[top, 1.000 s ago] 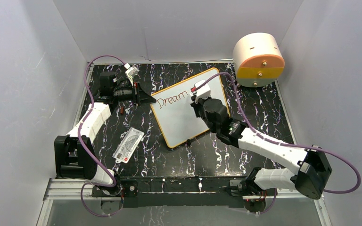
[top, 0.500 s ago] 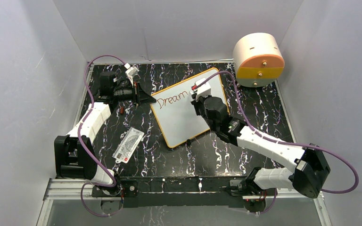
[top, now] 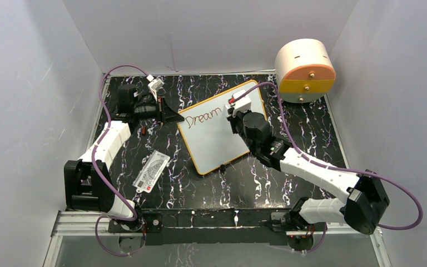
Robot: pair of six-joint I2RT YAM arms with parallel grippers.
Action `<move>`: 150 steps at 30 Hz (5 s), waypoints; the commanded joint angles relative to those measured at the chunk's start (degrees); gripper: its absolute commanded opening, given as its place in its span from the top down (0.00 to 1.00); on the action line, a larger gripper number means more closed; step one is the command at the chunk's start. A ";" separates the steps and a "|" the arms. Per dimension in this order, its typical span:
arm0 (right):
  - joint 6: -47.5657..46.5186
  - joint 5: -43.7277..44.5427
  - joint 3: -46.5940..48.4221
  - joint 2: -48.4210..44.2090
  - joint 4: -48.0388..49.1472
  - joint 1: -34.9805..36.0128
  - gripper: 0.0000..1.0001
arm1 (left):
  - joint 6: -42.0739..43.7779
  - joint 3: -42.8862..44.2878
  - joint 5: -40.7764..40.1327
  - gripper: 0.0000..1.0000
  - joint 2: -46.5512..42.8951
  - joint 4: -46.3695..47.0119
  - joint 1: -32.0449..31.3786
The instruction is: Write a sentence on the whiteboard
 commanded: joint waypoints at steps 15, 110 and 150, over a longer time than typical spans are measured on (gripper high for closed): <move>0.08 -4.57 2.81 1.95 5.05 -1.08 1.00 | 1.81 -0.61 -1.91 1.00 2.08 -4.55 -2.04; 6.05 -0.66 -4.99 -8.43 -6.27 8.28 1.00 | 2.91 -0.76 -5.59 1.00 2.30 -5.18 -2.12; 1.50 10.97 -1.68 2.27 4.10 18.63 1.00 | 2.52 -0.96 -5.87 1.00 0.93 -5.25 -2.13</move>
